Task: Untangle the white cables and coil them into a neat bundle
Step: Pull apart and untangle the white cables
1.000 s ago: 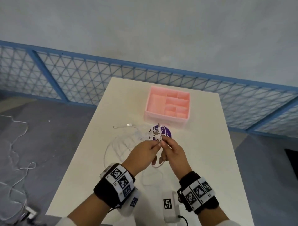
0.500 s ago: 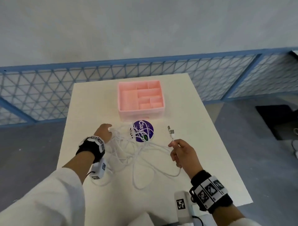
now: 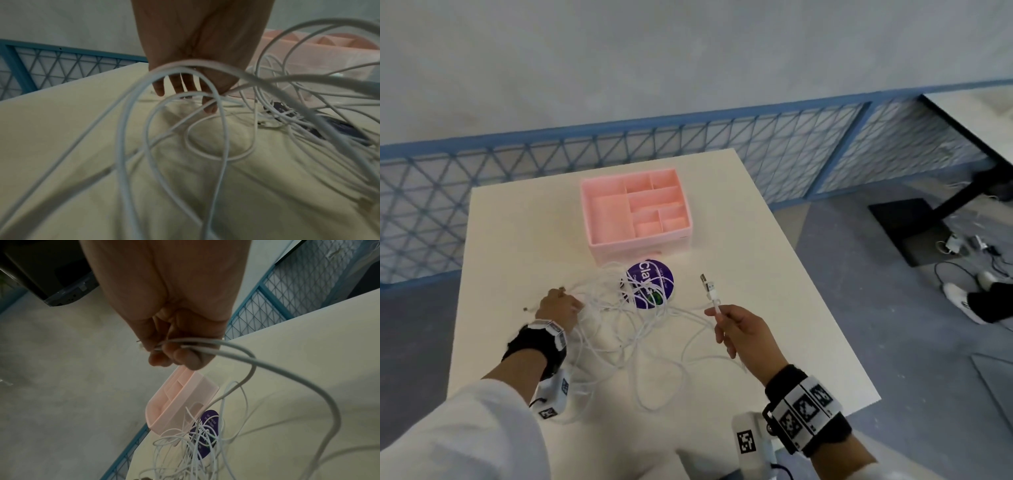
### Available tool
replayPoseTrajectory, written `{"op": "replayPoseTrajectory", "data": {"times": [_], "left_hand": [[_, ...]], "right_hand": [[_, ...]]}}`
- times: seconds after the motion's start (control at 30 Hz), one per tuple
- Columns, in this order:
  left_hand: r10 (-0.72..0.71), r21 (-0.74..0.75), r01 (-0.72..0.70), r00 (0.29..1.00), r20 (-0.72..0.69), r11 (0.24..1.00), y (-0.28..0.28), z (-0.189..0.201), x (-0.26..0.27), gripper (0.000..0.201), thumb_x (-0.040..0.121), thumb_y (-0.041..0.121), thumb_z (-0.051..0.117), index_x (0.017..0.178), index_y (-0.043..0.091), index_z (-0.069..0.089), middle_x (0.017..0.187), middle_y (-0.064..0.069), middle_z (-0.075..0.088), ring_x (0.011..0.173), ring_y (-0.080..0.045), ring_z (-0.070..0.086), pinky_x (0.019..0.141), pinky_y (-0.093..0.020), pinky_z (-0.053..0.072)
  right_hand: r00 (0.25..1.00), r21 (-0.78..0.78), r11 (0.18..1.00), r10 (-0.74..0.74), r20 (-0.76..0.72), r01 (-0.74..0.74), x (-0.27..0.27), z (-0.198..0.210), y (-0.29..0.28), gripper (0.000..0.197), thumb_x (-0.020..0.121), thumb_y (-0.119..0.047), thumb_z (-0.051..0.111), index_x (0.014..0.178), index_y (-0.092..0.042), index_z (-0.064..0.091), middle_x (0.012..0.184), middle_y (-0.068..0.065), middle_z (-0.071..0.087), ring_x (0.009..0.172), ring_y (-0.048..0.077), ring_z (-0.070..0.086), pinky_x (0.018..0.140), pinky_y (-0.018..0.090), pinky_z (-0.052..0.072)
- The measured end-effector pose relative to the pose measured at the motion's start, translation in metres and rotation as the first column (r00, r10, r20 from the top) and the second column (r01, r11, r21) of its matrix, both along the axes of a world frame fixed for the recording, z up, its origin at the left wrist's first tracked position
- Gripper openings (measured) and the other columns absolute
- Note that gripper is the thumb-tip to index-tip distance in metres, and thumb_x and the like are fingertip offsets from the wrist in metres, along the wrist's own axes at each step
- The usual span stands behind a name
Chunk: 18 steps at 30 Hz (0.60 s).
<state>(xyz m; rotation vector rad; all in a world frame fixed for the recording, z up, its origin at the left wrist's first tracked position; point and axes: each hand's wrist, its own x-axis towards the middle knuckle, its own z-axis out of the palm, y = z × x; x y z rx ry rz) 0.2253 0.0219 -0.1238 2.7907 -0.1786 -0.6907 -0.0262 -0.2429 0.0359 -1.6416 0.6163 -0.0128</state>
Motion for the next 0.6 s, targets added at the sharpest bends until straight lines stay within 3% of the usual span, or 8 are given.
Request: {"op": "replayPoseTrajectory", "data": {"times": [0.1,0.17,0.2,0.27,0.33,0.43,0.53,0.6], "left_hand": [[0.134,-0.246,-0.107,0.987,0.093,0.963,0.001,0.001,-0.006,0.042,0.076,-0.013,0.052,0.117,-0.004,0.049,0.138,-0.023,0.026,0.098,-0.044,0.057,0.094,-0.045,0.045],[0.128,-0.291,-0.095,0.987,0.094,0.952,0.003,0.005,0.001,0.059,0.076,-0.011,0.05,0.132,0.002,0.037,0.144,-0.02,0.024,0.103,-0.043,0.056,0.093,-0.047,0.045],[0.082,-0.275,-0.063,0.995,0.06,0.959,0.003,0.004,0.008,0.063,0.079,-0.006,0.051,0.138,0.006,0.033,0.148,-0.018,0.024,0.113,-0.041,0.052,0.098,-0.047,0.042],[-0.066,-0.174,0.058,0.997,-0.041,0.983,0.005,0.001,0.017,0.057,0.085,0.007,0.051,0.14,0.01,0.036,0.149,-0.019,0.029,0.127,-0.037,0.043,0.108,-0.043,0.034],[-0.094,-0.118,0.089,0.995,-0.03,0.989,0.005,0.0,0.016,0.041,0.087,0.009,0.05,0.128,0.007,0.053,0.138,-0.024,0.043,0.12,-0.04,0.049,0.104,-0.042,0.038],[0.041,-0.187,-0.021,0.994,0.104,0.982,0.002,0.002,0.003,0.027,0.084,0.003,0.055,0.108,0.002,0.067,0.119,-0.023,0.062,0.11,-0.039,0.056,0.095,-0.039,0.044],[0.216,-0.303,-0.146,0.952,0.214,0.942,0.004,0.016,-0.015,0.032,0.087,0.008,0.051,0.117,0.004,0.062,0.118,-0.022,0.063,0.109,-0.038,0.057,0.095,-0.041,0.043],[0.346,-0.415,-0.193,0.877,0.334,0.889,0.004,0.044,-0.028,0.033,0.088,0.015,0.051,0.12,0.012,0.06,0.113,-0.017,0.063,0.1,-0.035,0.06,0.089,-0.04,0.045]], "right_hand": [[1.0,-0.016,1.0,0.02,0.0,-0.02,-0.001,0.0,0.005,0.022,0.094,-0.012,0.046,0.091,-0.021,0.066,0.057,-0.002,0.052,0.039,0.009,0.037,0.041,0.017,0.034],[0.999,-0.042,0.998,0.041,-0.017,-0.042,-0.003,-0.003,0.007,0.022,0.094,-0.012,0.046,0.091,-0.02,0.066,0.058,-0.001,0.053,0.038,0.008,0.037,0.041,0.018,0.034],[0.998,-0.057,0.997,0.055,-0.028,-0.056,-0.004,-0.005,0.009,0.022,0.094,-0.012,0.046,0.092,-0.019,0.066,0.058,-0.001,0.053,0.039,0.008,0.037,0.041,0.018,0.034],[0.996,-0.079,0.994,0.074,-0.047,-0.078,-0.004,-0.009,0.011,0.021,0.094,-0.012,0.046,0.095,-0.017,0.066,0.058,-0.001,0.054,0.039,0.008,0.037,0.041,0.018,0.034],[0.995,-0.084,0.993,0.083,-0.055,-0.088,-0.005,-0.012,0.015,0.021,0.094,-0.013,0.046,0.096,-0.015,0.066,0.058,-0.001,0.054,0.039,0.008,0.037,0.041,0.019,0.034],[0.993,-0.077,0.991,0.101,-0.054,-0.105,-0.004,-0.015,0.021,0.02,0.094,-0.013,0.046,0.097,-0.012,0.067,0.059,0.0,0.054,0.039,0.009,0.036,0.041,0.018,0.033],[0.993,-0.078,0.99,0.115,-0.028,-0.116,-0.003,-0.015,0.026,0.02,0.094,-0.014,0.046,0.097,-0.015,0.066,0.059,-0.001,0.055,0.041,0.011,0.037,0.043,0.018,0.034],[0.994,-0.092,0.99,0.108,0.008,-0.107,-0.001,-0.012,0.029,0.021,0.095,-0.016,0.045,0.097,-0.018,0.065,0.06,-0.002,0.056,0.043,0.012,0.038,0.044,0.018,0.035]]}}
